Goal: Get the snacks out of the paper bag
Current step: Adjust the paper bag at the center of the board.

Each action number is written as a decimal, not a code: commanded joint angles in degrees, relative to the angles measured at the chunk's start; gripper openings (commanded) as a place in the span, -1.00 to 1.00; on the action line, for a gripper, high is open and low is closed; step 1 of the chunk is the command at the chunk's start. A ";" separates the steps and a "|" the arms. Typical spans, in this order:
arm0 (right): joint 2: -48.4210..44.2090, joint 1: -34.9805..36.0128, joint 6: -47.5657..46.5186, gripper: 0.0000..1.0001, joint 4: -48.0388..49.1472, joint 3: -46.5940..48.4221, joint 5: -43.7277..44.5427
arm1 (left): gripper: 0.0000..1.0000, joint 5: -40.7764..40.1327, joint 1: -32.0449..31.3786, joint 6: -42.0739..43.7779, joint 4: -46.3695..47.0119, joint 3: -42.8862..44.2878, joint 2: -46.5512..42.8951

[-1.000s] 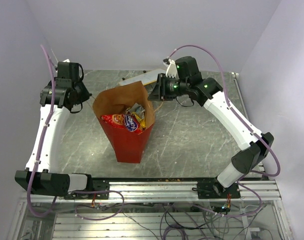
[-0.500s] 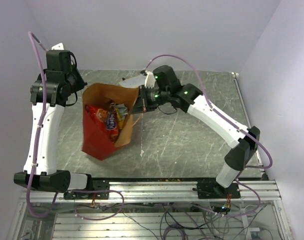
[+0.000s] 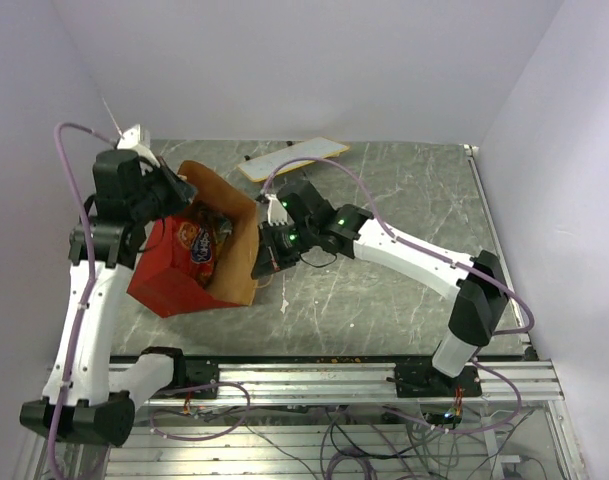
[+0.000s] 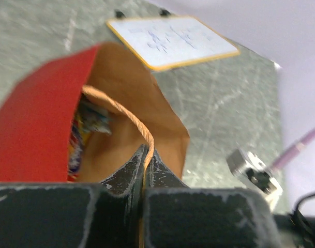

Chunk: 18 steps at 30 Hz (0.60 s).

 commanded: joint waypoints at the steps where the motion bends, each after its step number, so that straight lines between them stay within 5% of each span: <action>1: -4.61 0.25 -3.07 -0.95 -0.70 -3.21 0.86 | -0.86 13.24 0.05 -10.69 6.22 -8.41 -7.36; 13: -11.25 1.55 -1.21 -0.82 0.79 -14.16 4.72 | -0.87 21.85 0.05 -18.03 -4.03 -10.86 -13.75; 18: -12.57 1.55 -3.76 -0.54 -2.68 -12.21 14.51 | -0.86 20.70 0.05 -16.71 -6.98 -9.03 -13.50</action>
